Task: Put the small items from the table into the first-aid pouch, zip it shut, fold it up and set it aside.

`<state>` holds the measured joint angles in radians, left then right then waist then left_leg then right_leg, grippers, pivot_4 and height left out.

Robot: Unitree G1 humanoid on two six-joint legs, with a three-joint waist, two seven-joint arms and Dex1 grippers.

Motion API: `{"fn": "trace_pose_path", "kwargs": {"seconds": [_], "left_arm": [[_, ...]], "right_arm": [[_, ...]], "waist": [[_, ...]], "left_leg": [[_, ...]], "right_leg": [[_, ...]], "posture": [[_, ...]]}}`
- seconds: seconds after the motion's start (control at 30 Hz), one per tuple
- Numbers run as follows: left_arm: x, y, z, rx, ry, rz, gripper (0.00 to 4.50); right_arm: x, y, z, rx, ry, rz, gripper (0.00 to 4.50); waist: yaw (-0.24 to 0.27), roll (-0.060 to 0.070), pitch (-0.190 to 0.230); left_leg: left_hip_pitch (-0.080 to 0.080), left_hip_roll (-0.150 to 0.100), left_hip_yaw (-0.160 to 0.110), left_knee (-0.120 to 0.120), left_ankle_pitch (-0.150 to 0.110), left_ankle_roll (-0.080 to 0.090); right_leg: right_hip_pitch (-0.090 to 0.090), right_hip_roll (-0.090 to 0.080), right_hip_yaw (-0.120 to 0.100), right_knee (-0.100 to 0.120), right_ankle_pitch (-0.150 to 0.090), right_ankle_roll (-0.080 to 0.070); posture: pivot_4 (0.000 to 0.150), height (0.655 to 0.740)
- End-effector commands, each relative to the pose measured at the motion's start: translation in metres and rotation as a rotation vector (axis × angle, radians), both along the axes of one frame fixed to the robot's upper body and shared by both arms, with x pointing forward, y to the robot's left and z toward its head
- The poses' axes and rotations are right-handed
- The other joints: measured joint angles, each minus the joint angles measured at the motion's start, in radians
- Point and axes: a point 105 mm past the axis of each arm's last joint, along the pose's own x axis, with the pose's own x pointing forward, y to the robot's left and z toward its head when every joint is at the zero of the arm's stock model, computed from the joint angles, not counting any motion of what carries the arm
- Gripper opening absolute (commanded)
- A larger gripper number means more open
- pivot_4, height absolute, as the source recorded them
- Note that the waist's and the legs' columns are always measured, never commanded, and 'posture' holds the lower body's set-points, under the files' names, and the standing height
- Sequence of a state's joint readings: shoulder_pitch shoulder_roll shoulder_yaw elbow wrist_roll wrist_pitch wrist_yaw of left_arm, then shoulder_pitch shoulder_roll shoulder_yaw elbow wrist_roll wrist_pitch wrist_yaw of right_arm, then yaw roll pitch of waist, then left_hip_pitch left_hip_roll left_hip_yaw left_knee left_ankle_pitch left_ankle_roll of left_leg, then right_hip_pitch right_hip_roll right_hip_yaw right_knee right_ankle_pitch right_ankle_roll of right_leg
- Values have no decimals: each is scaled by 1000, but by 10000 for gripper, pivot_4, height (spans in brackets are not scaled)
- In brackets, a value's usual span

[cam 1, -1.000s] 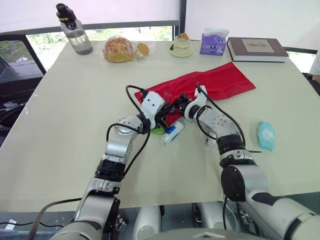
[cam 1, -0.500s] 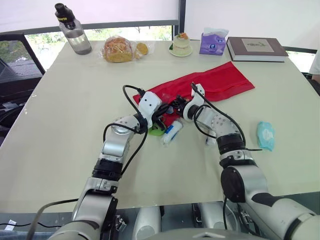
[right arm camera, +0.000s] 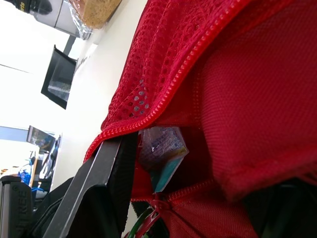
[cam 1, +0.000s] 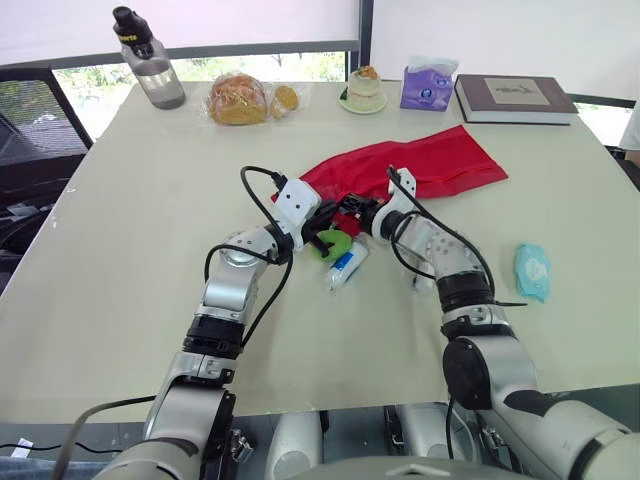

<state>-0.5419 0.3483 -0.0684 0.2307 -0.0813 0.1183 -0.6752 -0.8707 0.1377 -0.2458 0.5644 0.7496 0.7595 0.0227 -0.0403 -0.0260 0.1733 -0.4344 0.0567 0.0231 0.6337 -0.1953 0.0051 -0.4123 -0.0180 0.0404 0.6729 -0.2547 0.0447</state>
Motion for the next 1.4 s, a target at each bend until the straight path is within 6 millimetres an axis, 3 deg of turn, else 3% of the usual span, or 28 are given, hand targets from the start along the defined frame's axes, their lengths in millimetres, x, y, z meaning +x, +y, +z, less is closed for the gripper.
{"fn": "trace_pose_path", "kwargs": {"seconds": [0.03, 0.2, 0.23, 0.27, 0.33, 0.6, 0.83, 1.13, 1.4], "left_arm": [[7, 2, 3, 2, -6, 24, 0], [9, 2, 3, 0, -5, 21, 0], [9, 2, 2, -1, -4, 21, 0], [9, 1, 2, 0, -3, 18, 0], [10, 1, 2, 0, -2, 14, 0], [11, 4, 1, -1, 13, 2, 0], [13, 24, -1, 7, 66, -15, 0], [23, 52, 3, 39, 79, 18, 0], [13, 99, -1, 188, 105, 21, 0]], "right_arm": [[-23, 35, 9, 83, -4, 137, 29752], [-22, 28, 6, 74, -2, 114, 29752], [-22, 27, 6, 75, -4, 114, 24117], [-22, 27, 7, 76, -4, 114, 22508], [-23, 27, 7, 75, -4, 117, 14550], [-26, 17, 11, 46, -42, 115, 14550], [-35, 6, 27, -131, -246, 189, 14550], [-42, -9, 47, -171, -428, 204, 14550], [-85, -50, 63, -328, -820, 232, 14550]], "waist": [[0, 0, 0], [-1, 0, 0], [-2, 0, 0], [-4, 0, 0], [-3, 0, 0], [-2, 0, 0], [-4, 0, 0], [-3, 0, 0], [-3, 0, 0]], "left_leg": [[0, 0, 0, 0, 0, 0], [0, 0, 0, 0, 0, 0], [0, 0, 0, 0, 0, 0], [0, 0, 0, 0, 0, 0], [0, 0, 0, 0, 0, 0], [0, 0, 0, 0, 0, 0], [0, 0, 0, -1, 0, 0], [0, 0, 0, 0, 0, 0], [-1, 0, 0, -1, 0, 0]], "right_leg": [[0, 0, 0, 0, 0, 0], [0, 0, 0, 0, 0, 0], [0, 0, 0, 0, 0, 0], [0, 0, 0, 0, 0, 0], [0, 0, 0, 0, 0, 0], [0, 0, 0, 0, 0, 0], [-1, 1, 0, 0, 0, 0], [-1, 0, 0, 0, 0, 0], [-1, 0, 0, -1, 0, 0]], "posture": [[1500, 7400], [1500, 7400], [1500, 7400], [1500, 7400], [1500, 7400], [1500, 7400], [1500, 7400], [1500, 7400], [1500, 7400]]}}
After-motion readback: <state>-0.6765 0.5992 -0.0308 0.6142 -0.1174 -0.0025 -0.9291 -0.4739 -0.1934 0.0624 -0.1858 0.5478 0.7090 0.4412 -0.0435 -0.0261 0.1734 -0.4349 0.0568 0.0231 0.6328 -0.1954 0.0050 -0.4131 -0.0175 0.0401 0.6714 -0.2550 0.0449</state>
